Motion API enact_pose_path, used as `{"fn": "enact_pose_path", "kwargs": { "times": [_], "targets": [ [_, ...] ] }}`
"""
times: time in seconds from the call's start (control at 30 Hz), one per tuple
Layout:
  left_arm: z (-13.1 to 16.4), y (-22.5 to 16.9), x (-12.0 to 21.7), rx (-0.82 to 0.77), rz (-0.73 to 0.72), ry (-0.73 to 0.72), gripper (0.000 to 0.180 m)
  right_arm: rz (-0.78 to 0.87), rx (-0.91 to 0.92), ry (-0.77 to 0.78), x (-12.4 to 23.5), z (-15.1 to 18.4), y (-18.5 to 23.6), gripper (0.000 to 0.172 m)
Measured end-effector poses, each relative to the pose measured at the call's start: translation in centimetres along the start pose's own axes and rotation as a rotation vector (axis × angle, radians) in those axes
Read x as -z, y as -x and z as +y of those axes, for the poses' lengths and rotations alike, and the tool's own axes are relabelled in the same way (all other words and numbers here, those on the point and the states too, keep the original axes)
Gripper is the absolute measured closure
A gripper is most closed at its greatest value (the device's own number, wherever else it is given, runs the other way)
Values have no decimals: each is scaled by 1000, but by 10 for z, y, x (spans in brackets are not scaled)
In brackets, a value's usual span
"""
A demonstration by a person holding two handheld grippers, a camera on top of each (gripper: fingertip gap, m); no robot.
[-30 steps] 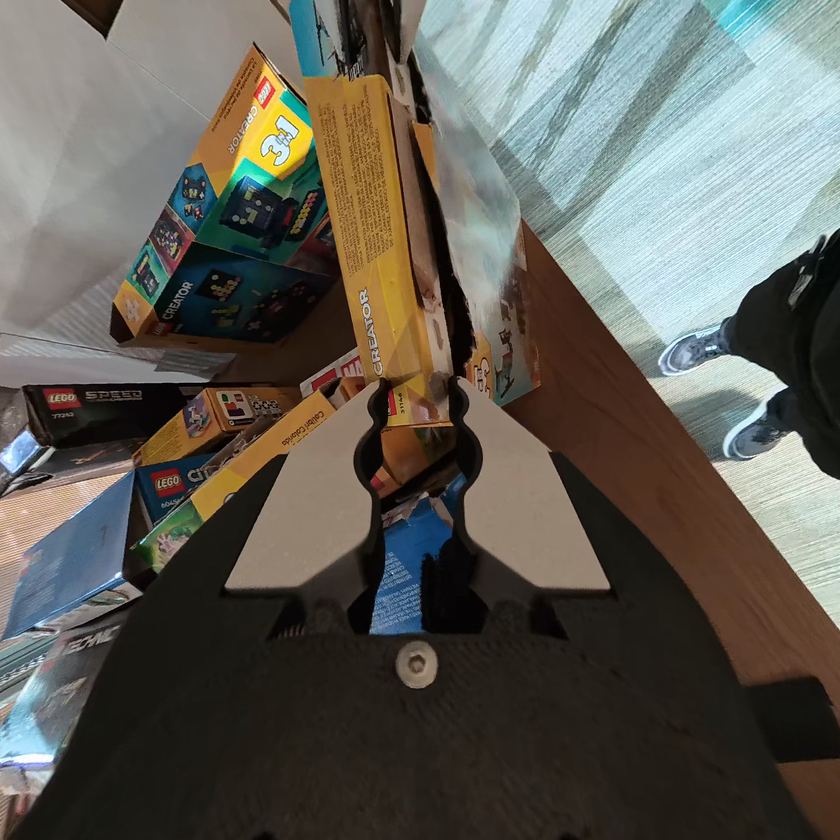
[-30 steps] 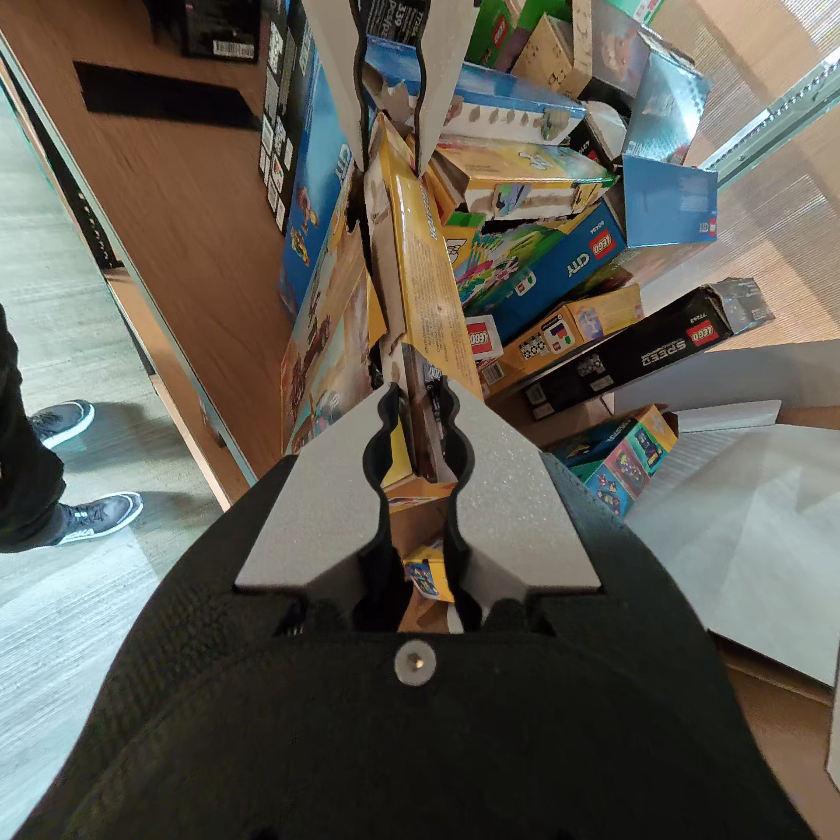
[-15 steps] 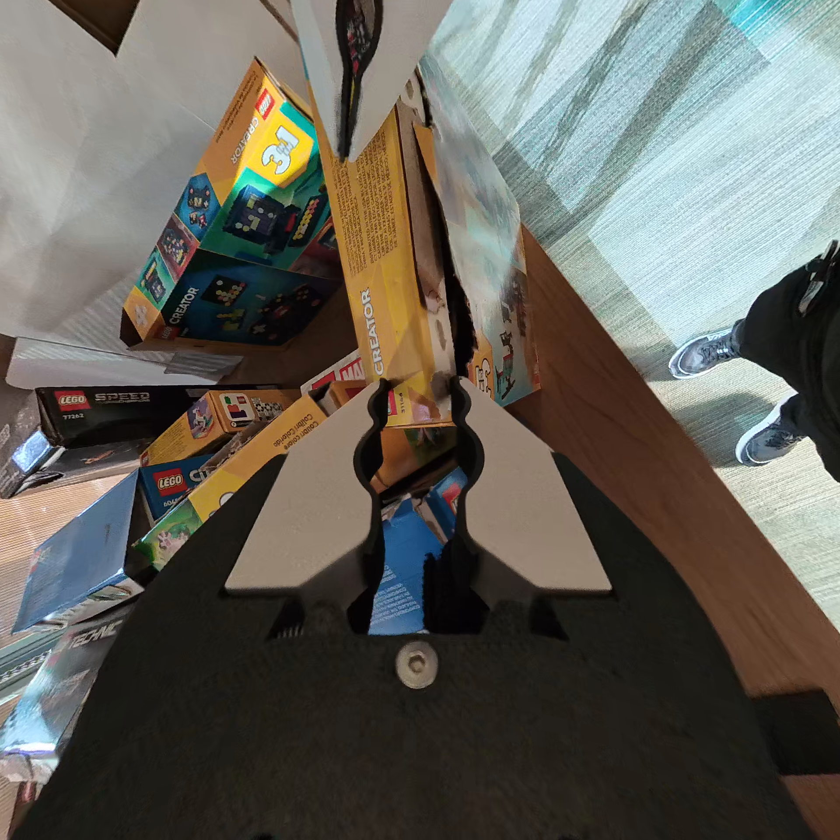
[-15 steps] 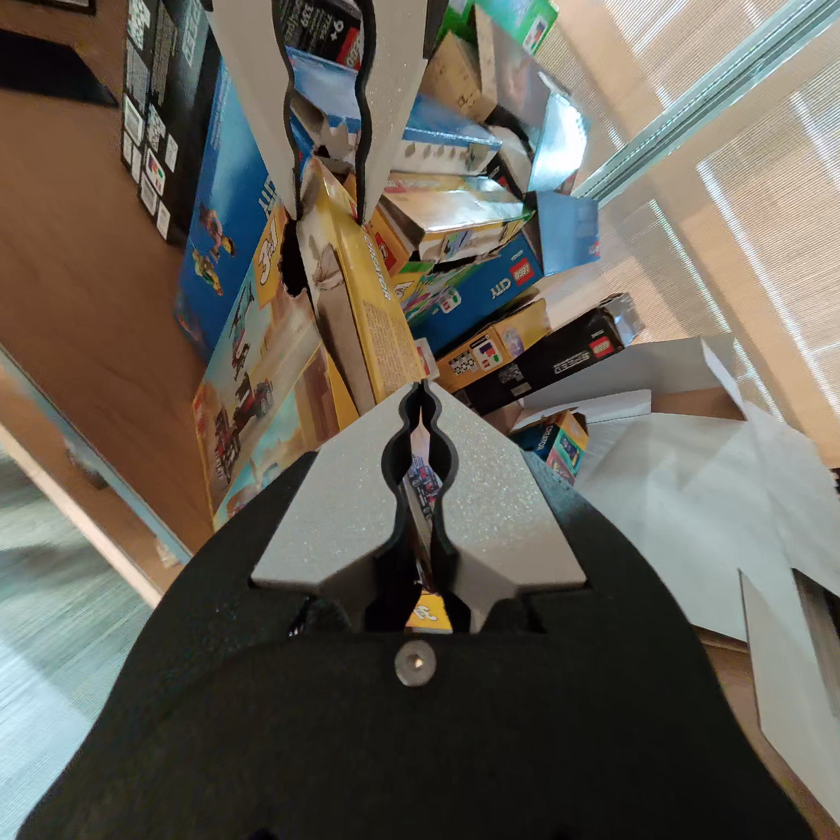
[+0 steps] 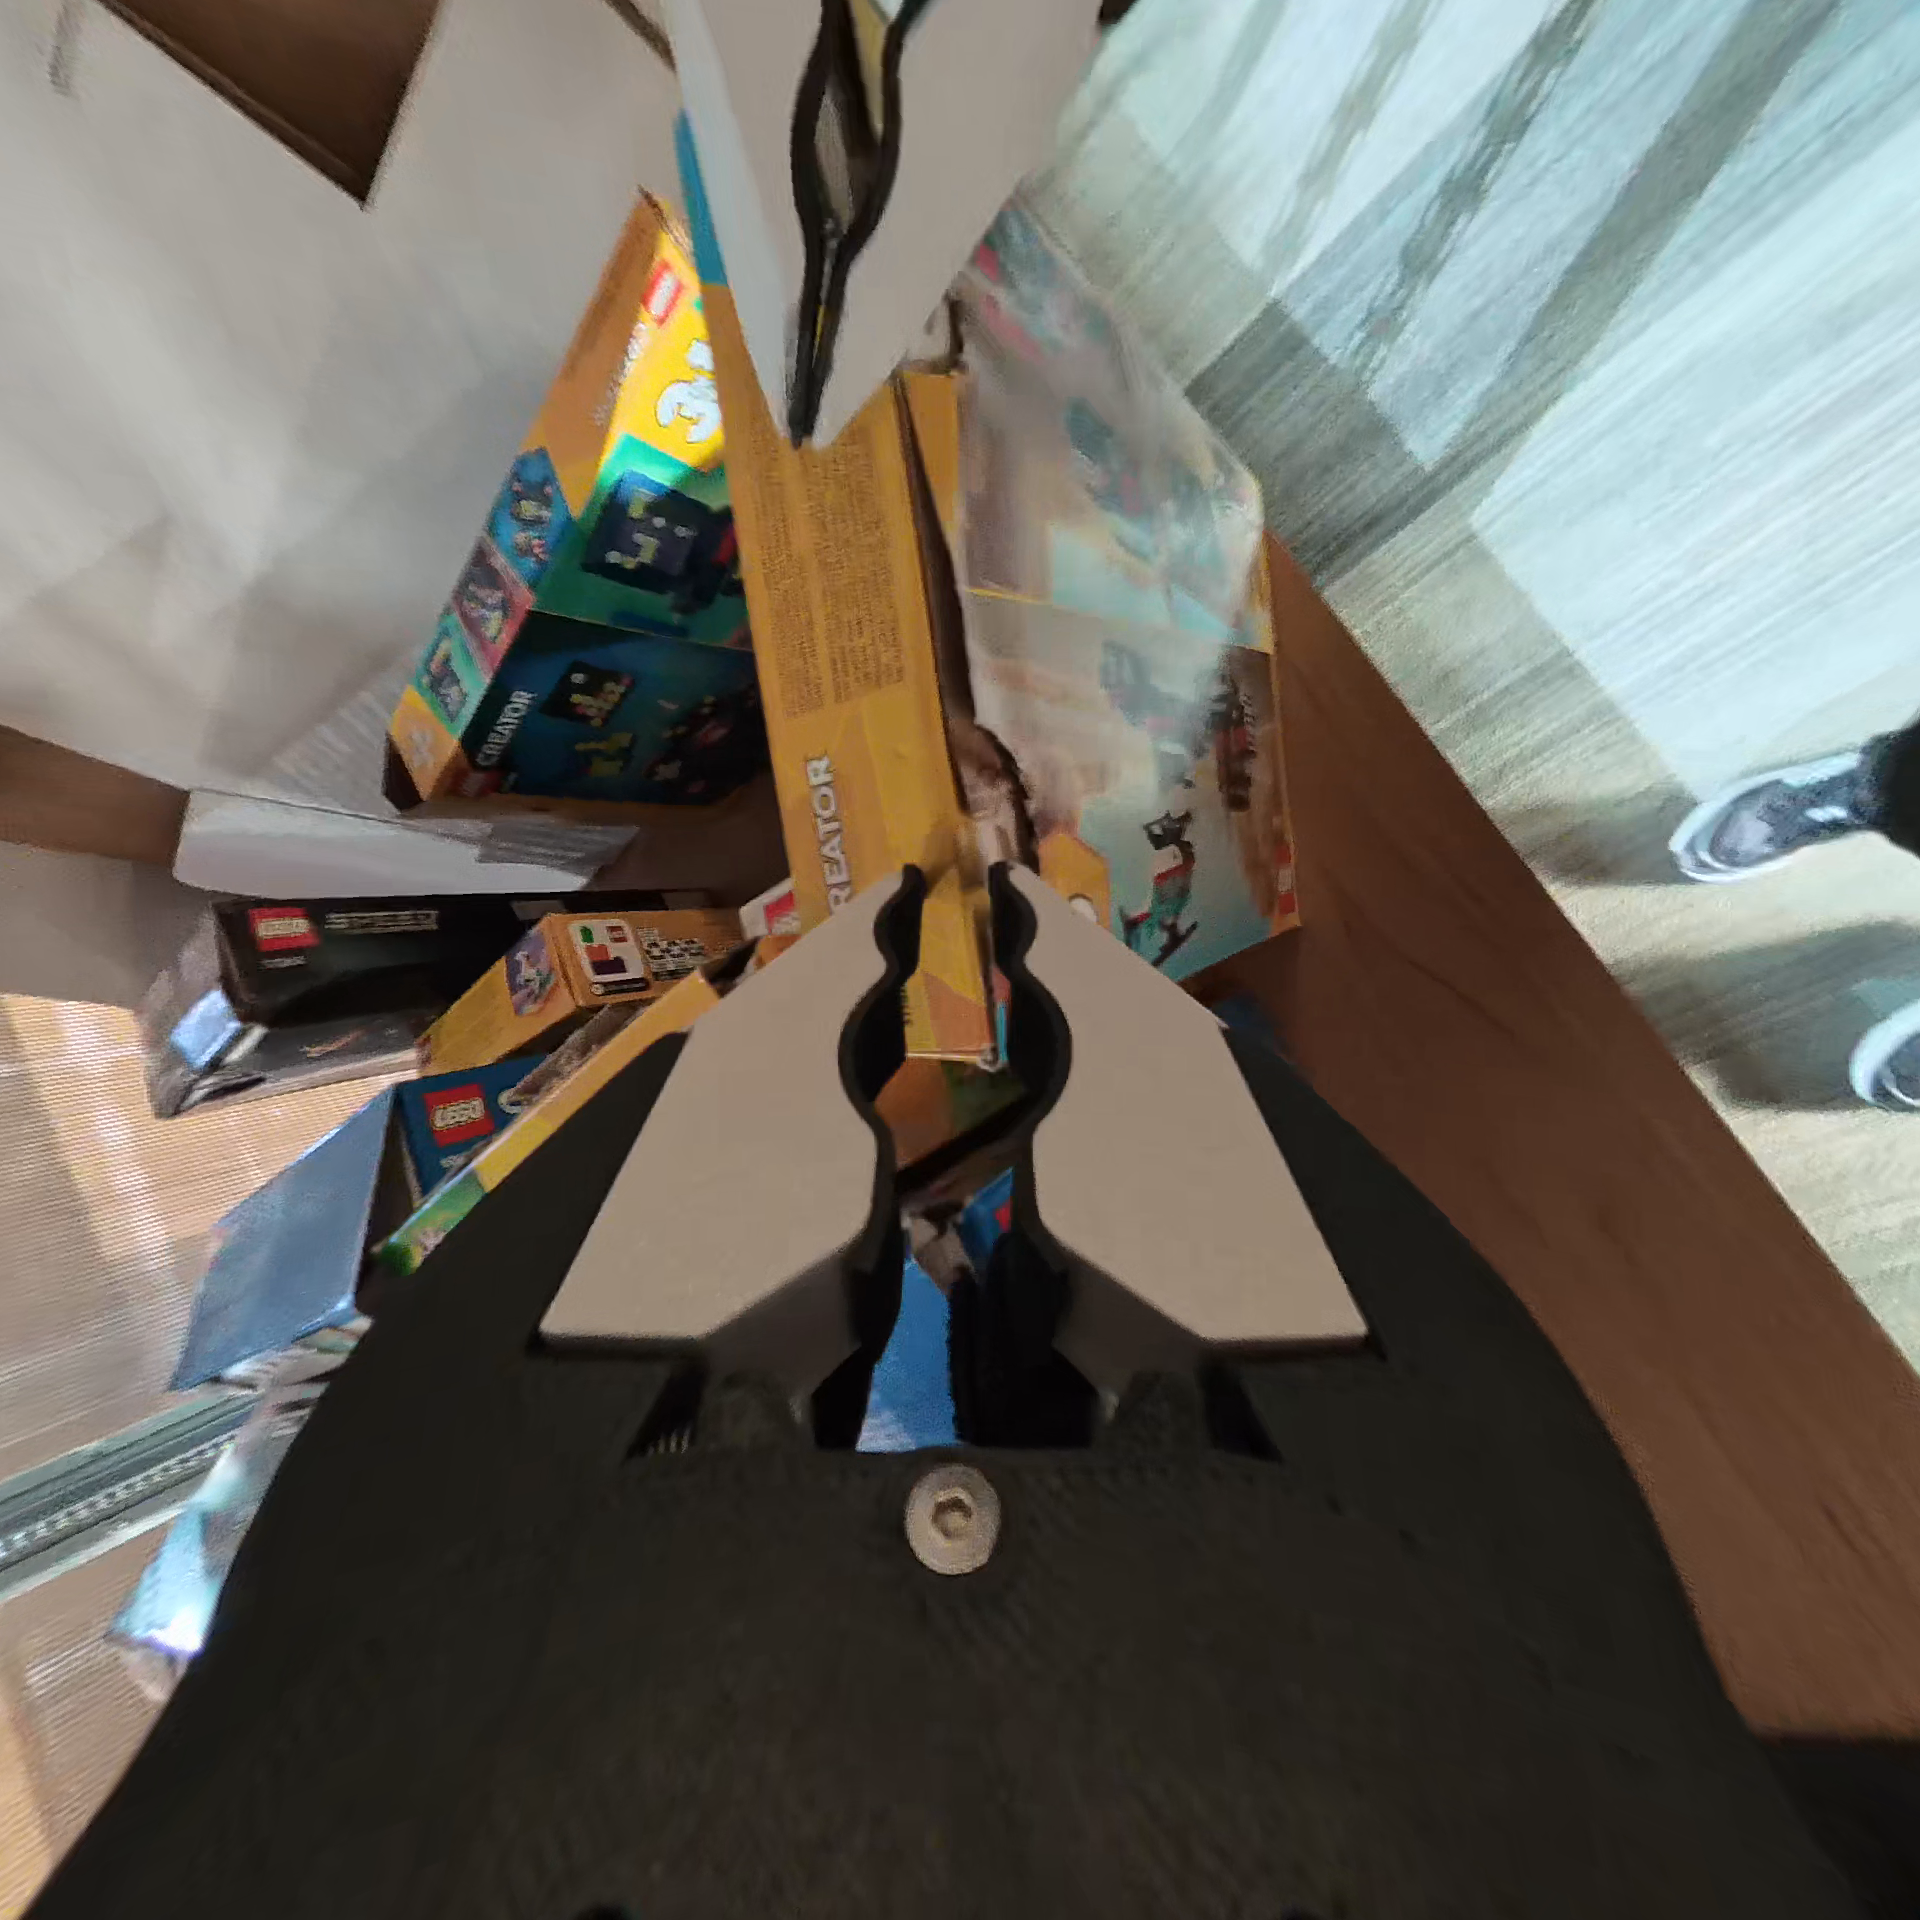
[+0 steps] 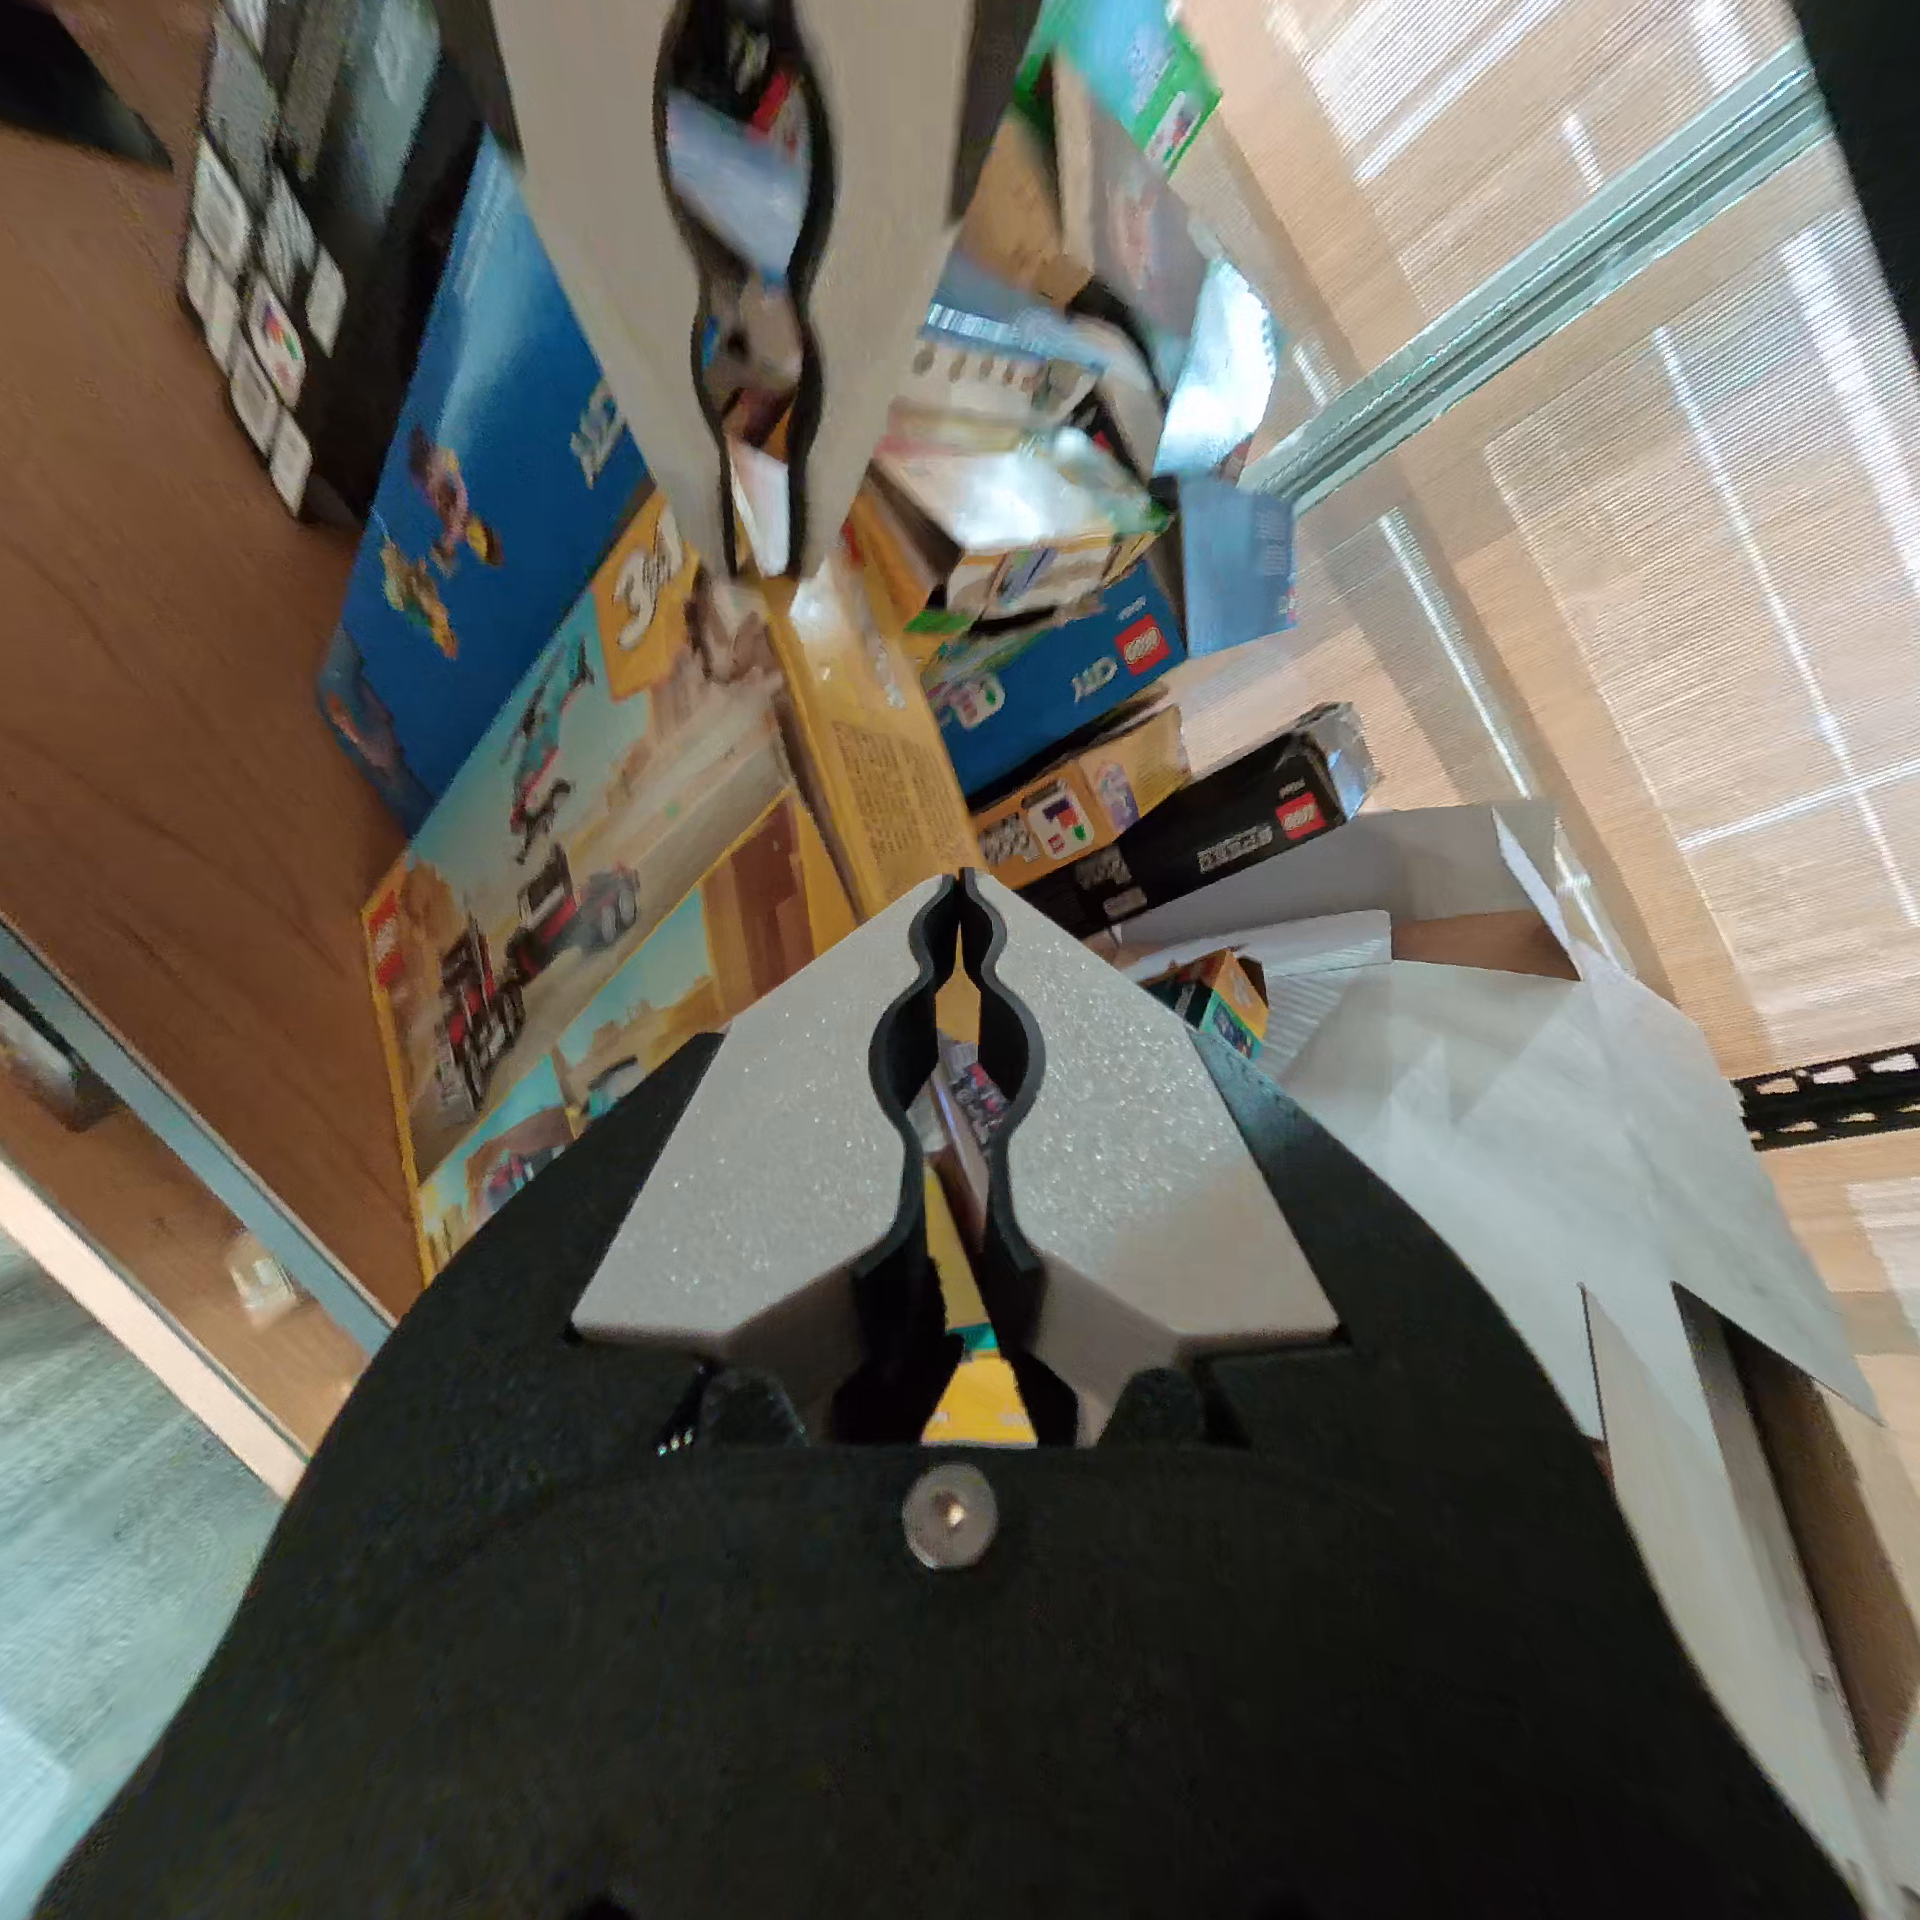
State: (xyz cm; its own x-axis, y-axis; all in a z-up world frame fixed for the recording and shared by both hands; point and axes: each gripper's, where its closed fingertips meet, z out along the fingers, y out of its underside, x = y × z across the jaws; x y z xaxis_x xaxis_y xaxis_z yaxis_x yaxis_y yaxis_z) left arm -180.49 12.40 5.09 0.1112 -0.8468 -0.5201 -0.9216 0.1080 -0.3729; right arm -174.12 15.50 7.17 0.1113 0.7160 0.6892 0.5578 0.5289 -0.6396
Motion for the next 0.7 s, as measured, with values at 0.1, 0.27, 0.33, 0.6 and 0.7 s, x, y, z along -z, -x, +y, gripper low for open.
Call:
{"fn": "enact_pose_path", "kwargs": {
  "times": [0.1,0.27,0.33,0.6,0.7],
  "targets": [
    [-1,1,0,18,-13,-12,172,-84,-128,-108,18,-18,-10,155],
    [0,0,0,10,-29,-10,171,-365,-315,4,15,15,-6,86],
    [-1,-2,1,-3,-37,-9,171,-437,-386,-16,12,26,2,67],
    [-16,1,12,32,-34,-114,167,-516,-533,-205,-9,40,28,111],
    [-40,3,5,-6,-97,-166,166,-475,-532,-228,-7,33,32,111]
  ]
}}
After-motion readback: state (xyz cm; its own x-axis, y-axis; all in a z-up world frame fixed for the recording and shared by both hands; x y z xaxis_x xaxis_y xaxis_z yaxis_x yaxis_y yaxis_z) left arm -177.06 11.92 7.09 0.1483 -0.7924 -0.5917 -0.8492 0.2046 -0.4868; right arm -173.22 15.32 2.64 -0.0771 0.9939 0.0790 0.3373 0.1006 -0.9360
